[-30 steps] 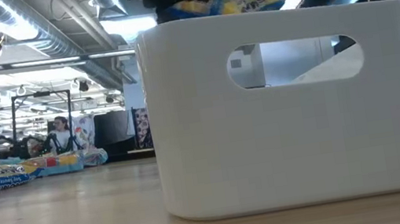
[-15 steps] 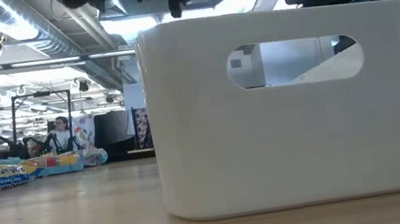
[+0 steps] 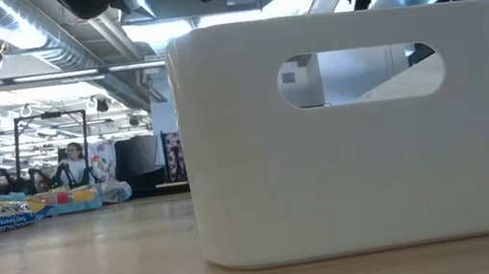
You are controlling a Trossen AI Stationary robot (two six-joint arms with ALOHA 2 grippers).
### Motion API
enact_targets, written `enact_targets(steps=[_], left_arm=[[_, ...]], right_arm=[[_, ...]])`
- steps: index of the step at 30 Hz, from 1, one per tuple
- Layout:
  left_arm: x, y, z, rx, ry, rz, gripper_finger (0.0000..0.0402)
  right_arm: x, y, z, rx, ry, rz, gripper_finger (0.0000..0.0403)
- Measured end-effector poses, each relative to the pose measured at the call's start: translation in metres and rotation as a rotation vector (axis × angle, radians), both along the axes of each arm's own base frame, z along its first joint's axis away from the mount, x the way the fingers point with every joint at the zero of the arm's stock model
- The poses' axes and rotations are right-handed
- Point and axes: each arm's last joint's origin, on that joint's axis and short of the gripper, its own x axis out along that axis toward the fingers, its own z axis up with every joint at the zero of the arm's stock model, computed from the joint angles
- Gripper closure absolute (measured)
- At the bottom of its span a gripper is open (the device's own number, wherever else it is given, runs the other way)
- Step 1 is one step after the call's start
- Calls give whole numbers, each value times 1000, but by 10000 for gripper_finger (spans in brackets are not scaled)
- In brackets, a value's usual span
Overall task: Sort Maruchan noodles
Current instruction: Put the blue noodle pack into the transparent bin
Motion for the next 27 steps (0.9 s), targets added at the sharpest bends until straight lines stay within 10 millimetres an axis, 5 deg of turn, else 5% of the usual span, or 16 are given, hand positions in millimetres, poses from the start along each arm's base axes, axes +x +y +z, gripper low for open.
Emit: enact_targets(steps=[9, 21, 27], left_arm=[[0, 0, 1, 16, -13, 24, 268], [-1, 1, 2, 8, -17, 47, 267], [0, 1, 1, 2, -6, 43, 267]], right_arm=[[42, -6, 7, -7, -82, -20, 150], [54, -7, 33, -61, -174, -32, 153], [56, -7, 33, -90, -157, -32, 239]])
